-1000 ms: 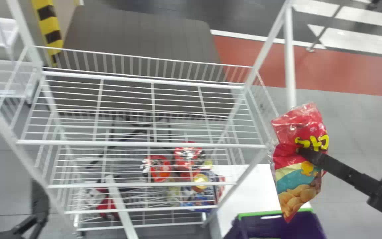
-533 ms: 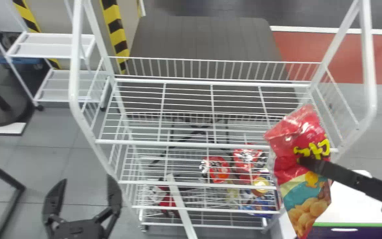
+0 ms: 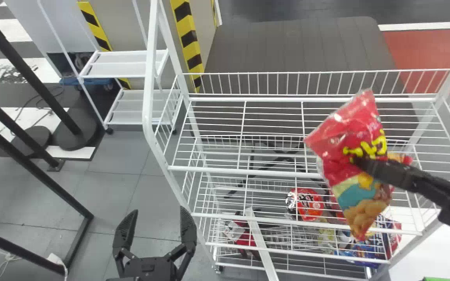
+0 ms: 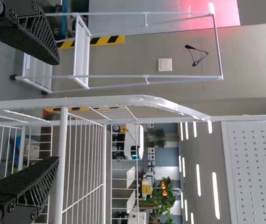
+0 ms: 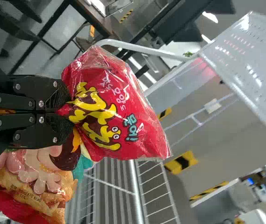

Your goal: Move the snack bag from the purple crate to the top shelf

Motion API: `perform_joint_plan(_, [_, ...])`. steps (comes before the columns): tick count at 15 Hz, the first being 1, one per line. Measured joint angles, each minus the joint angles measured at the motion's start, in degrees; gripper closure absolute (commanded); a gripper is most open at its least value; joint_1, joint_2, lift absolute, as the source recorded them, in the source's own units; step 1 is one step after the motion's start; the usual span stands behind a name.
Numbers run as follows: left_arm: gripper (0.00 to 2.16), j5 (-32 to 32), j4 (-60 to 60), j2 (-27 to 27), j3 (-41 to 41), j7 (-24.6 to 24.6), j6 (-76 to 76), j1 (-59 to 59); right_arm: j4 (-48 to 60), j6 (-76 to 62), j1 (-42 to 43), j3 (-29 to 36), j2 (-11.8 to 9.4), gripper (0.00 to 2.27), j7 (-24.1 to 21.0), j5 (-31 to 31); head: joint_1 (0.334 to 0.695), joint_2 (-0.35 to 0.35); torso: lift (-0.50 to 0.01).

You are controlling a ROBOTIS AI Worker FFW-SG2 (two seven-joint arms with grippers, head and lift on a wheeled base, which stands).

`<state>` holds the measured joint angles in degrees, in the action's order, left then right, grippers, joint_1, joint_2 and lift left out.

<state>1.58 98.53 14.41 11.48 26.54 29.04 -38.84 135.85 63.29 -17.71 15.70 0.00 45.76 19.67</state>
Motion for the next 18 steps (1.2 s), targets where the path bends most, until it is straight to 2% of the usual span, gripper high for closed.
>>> perform_joint_plan(5, [0.09,-0.01,-0.11,0.0,0.03,0.0,0.16,0.0,-11.95,-23.58,3.24,-9.88,0.0,2.12,-2.37,-3.45,0.695,0.231,0.001])
perform_joint_plan(9, [0.09,0.01,-0.19,0.0,0.01,0.0,0.2,0.0,-25.98,-38.88,8.43,-16.98,0.0,2.12,-5.36,-5.68,0.695,0.268,0.001])
perform_joint_plan(14, [0.09,0.01,-0.75,0.0,0.0,0.0,0.37,0.41,-45.21,-61.05,16.33,-23.03,0.0,2.12,-5.66,-2.01,0.695,0.3,0.001])
perform_joint_plan(18, [0.09,0.01,-1.12,0.0,-0.05,0.0,0.56,0.46,-61.01,-79.18,23.03,-27.12,0.0,2.12,-8.61,2.28,0.695,0.291,0.001])
